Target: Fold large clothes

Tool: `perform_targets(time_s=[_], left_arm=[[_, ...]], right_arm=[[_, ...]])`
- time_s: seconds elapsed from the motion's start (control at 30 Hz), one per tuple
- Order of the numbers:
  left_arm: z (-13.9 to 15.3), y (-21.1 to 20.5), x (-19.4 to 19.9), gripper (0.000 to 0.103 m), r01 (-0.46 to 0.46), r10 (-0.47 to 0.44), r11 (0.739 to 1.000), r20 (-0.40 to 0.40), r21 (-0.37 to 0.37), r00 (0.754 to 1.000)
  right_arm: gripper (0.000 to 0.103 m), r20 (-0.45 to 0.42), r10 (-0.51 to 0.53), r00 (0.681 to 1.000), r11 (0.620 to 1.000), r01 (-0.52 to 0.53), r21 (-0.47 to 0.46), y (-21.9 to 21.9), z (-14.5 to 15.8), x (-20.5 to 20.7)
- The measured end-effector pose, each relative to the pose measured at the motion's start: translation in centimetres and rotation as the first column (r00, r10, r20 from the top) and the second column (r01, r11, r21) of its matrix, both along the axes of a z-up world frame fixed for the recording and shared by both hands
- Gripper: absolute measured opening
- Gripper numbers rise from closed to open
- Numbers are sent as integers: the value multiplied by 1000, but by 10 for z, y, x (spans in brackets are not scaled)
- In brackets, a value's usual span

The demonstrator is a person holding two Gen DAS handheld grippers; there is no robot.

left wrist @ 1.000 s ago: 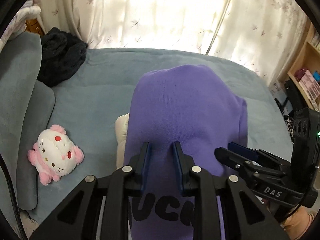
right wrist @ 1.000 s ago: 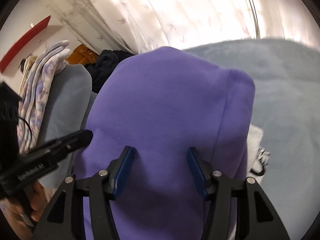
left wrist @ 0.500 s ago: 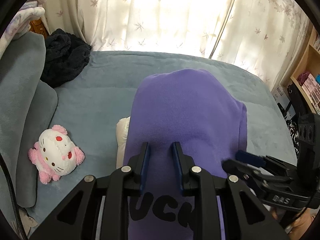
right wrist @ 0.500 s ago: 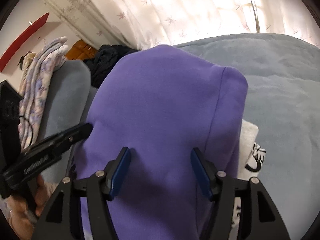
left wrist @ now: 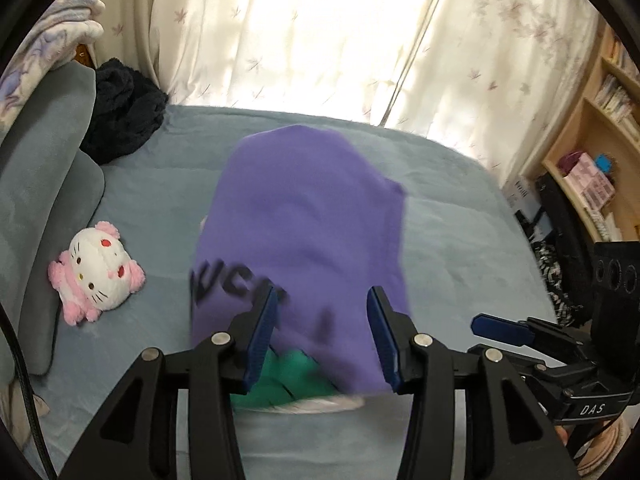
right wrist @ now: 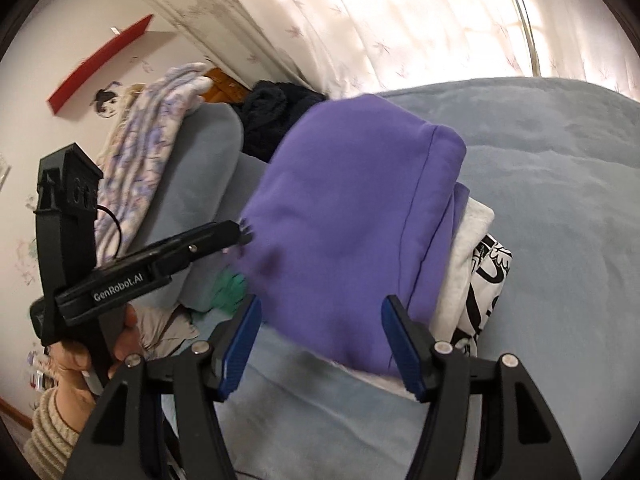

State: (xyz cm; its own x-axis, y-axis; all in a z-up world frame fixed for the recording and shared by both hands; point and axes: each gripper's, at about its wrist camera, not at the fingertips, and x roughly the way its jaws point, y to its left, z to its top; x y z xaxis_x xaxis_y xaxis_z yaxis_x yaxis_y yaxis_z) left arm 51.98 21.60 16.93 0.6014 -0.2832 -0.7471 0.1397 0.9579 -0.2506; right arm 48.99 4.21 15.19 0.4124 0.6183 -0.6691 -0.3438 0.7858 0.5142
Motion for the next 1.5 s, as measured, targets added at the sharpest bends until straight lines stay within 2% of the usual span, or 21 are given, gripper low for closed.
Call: perform_targets(time_s=[0.17, 0.3, 0.37, 0.57, 0.7, 0.8, 0.9, 1.1, 1.2, 1.33, 1.5], left_arm=[[17, -22, -66, 50, -8, 11, 999, 57, -53, 998], [26, -43, -122, 61, -17, 26, 998, 124, -67, 992], [29, -54, -150, 61, -17, 28, 997, 152, -74, 988], [47, -96, -264, 62, 14, -7, 999, 205, -36, 979], [66, -115, -344, 75, 34, -29, 999, 231, -18, 973], [75, -125, -403, 77, 54, -55, 999, 260, 11, 964], [76, -131, -452, 81, 63, -64, 998, 253, 15, 965], [48, -139, -536, 84, 97, -94, 995, 188, -6, 978], [24, -142, -555, 84, 116, -111, 993, 172, -17, 979], [-20, -156, -582, 84, 99, -101, 995, 197, 21, 975], [-80, -170, -590, 84, 56, -51, 998, 201, -21, 978]], right_arm=[[62, 64, 26, 998, 999, -27, 23, -17, 20, -53], [62, 128, 41, 991, 999, -45, 26, -36, 34, -102], [62, 160, 40, 986, 999, -45, 24, -45, 40, -125], [62, 247, 18, 969, 999, -24, 22, -77, 66, -226], [62, 273, -34, 961, 999, 35, 2, -99, 87, -301], [62, 301, -57, 952, 998, 61, -3, -114, 100, -358], [62, 316, -71, 946, 997, 80, -15, -127, 103, -409], [62, 289, -99, 952, 993, 115, -37, -151, 79, -479], [62, 282, -112, 953, 988, 137, -74, -159, 56, -504], [62, 279, -141, 950, 973, 185, -137, -169, 16, -532], [62, 270, -208, 940, 945, 264, -191, -178, -38, -553]])
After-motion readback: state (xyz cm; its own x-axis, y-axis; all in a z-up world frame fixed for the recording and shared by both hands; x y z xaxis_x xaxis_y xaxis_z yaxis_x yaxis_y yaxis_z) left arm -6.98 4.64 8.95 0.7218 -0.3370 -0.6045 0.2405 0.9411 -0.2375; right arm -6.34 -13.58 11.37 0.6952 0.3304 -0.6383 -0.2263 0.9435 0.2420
